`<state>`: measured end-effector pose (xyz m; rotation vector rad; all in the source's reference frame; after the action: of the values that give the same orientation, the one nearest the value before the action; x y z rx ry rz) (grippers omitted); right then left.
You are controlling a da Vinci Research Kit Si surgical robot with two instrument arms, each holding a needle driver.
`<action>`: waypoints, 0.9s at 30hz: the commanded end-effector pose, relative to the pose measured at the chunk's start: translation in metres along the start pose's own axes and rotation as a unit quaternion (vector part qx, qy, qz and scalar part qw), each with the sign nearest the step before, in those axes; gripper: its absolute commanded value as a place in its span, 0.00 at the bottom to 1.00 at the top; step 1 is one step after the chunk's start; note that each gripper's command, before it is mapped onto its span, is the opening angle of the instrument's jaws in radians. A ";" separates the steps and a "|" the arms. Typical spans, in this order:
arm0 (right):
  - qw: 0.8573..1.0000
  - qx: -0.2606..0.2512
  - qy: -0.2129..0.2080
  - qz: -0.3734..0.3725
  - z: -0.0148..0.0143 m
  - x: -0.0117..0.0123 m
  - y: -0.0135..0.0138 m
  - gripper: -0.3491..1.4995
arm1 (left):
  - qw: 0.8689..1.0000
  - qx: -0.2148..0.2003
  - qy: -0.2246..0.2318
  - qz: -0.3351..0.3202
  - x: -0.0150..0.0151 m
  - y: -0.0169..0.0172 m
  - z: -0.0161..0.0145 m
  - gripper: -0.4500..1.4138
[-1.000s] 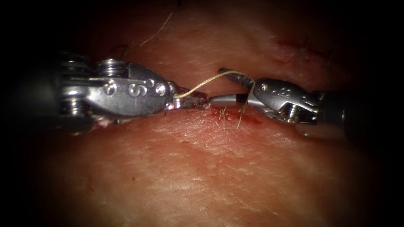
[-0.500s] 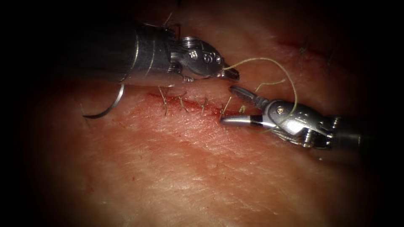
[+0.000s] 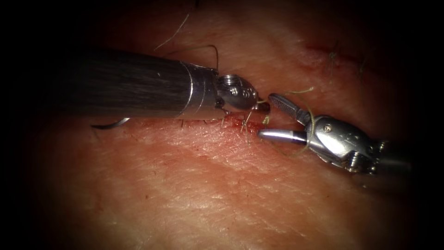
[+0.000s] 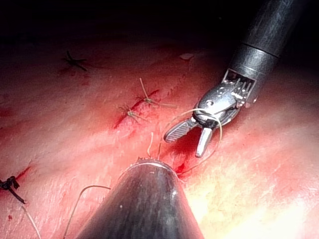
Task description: Wound Closure
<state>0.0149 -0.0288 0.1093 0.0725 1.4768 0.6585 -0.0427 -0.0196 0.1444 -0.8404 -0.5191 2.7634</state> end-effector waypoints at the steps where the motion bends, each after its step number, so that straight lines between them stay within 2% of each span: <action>1: 1.000 -0.017 0.014 0.003 0.0007 -0.0002 0.0002 0.70 | 1.000 0.000 0.001 0.002 0.0002 0.0002 0.0008 0.00; 6: 0.995 -0.093 0.027 0.021 0.0007 -0.0003 0.0009 0.69 | 1.000 -0.002 0.001 0.006 -0.0001 0.0018 0.0003 0.00; 8: 0.988 -0.146 0.021 0.044 0.0006 -0.0014 0.0012 0.69 | 1.000 -0.003 0.001 0.008 -0.0002 0.0030 0.0001 0.00; 15: 0.967 -0.233 0.026 0.105 -0.0011 -0.0045 0.0028 0.68 | 1.000 -0.005 0.002 0.012 0.0004 0.0049 0.0000 0.00; 17: 0.956 -0.260 0.034 0.129 -0.0023 -0.0062 0.0039 0.68 | 1.000 -0.007 0.003 0.015 0.0007 0.0058 -0.0001 0.00; 22: 0.941 -0.294 0.019 0.167 -0.0033 -0.0096 0.0053 0.71 | 1.000 -0.009 0.004 0.018 0.0009 0.0070 -0.0004 0.00; 27: 0.936 -0.298 0.015 0.188 -0.0033 -0.0110 0.0051 0.71 | 1.000 -0.007 0.003 0.019 0.0008 0.0072 -0.0007 0.00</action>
<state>0.0098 -0.0304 0.1205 -0.1288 1.2404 1.4145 -0.0431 -0.0256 0.1401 -0.8703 -0.5266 2.7935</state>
